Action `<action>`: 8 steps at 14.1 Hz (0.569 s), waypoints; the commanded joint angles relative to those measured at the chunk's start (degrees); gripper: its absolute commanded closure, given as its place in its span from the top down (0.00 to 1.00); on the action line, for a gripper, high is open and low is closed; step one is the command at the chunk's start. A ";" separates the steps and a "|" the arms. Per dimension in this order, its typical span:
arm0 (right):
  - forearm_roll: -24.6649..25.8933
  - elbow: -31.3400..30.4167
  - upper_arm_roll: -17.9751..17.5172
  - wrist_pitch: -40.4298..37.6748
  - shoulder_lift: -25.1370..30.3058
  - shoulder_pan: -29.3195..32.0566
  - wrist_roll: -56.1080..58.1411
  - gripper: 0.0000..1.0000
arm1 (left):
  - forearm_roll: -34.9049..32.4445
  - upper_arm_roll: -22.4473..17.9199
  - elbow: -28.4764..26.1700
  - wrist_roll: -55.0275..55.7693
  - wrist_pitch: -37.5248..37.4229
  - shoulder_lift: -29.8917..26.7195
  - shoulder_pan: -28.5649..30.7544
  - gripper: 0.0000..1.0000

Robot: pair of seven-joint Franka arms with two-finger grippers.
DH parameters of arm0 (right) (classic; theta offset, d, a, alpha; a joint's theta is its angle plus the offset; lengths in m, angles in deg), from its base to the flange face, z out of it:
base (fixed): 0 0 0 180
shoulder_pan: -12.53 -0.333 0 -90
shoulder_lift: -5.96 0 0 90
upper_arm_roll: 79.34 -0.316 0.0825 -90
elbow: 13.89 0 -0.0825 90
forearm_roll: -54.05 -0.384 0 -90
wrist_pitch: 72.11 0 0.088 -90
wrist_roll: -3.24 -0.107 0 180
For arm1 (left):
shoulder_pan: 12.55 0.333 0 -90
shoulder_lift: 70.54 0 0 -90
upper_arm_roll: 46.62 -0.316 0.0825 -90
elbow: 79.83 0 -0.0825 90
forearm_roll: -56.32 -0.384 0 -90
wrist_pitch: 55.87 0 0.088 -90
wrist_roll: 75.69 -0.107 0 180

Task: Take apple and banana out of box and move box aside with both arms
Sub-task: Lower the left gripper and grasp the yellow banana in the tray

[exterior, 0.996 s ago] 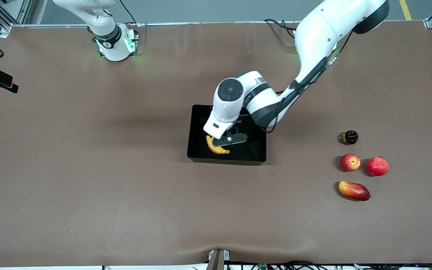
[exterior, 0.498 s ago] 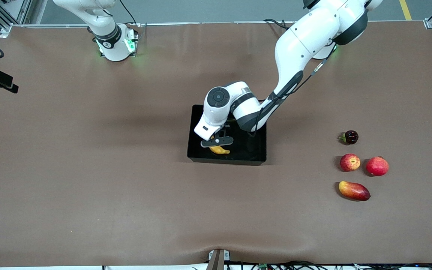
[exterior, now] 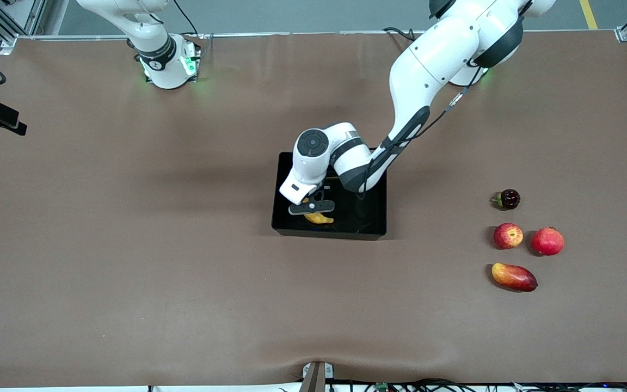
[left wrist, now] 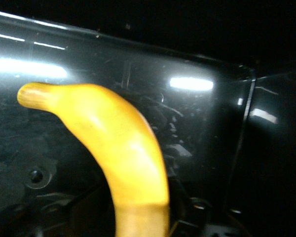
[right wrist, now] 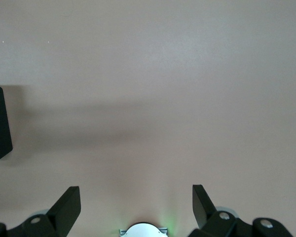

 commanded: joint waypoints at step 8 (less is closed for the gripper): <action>0.17 -0.07 -0.59 -0.36 -1.31 1.98 0.60 1.00 | 1.05 -0.77 0.33 -2.18 -12.56 -15.97 3.39 0.00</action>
